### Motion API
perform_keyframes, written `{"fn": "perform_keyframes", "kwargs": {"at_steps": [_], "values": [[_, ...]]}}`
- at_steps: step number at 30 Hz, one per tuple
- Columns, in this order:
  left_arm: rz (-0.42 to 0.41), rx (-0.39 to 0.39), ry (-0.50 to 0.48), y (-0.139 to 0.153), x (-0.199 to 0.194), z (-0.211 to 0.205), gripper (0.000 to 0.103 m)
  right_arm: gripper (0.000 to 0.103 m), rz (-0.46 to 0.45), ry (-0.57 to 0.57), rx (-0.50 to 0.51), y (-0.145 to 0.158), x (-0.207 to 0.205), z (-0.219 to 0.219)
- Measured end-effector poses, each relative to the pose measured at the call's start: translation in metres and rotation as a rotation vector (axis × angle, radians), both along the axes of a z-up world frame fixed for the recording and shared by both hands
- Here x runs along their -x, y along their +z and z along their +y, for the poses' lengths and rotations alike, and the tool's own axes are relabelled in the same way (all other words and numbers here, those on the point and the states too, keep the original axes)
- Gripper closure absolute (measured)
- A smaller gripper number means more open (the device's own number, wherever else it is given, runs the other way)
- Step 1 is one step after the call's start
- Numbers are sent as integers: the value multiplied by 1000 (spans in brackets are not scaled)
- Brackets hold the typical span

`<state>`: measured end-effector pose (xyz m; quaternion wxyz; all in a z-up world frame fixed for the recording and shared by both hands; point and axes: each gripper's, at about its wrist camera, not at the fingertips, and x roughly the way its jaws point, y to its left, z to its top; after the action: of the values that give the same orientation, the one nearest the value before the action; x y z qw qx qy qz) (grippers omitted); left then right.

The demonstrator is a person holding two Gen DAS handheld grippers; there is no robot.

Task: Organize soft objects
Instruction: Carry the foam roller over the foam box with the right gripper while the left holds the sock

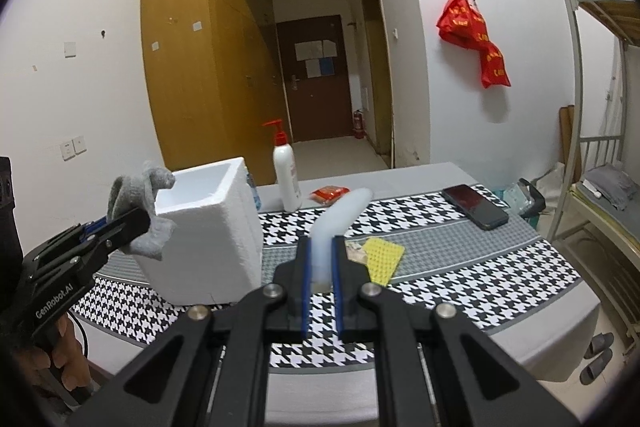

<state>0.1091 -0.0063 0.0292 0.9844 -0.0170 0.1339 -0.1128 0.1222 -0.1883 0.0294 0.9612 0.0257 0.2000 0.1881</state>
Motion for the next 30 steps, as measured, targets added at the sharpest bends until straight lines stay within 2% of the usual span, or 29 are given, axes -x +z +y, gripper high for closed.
{"fn": "perform_keyframes", "kwargs": {"at_steps": [11, 30], "values": [[-30, -11, 70, 5, 17, 23, 85, 91, -34, 57, 0, 9, 3, 19], [-28, -17, 224, 11, 30, 70, 85, 91, -90, 197, 23, 27, -6, 65]]}}
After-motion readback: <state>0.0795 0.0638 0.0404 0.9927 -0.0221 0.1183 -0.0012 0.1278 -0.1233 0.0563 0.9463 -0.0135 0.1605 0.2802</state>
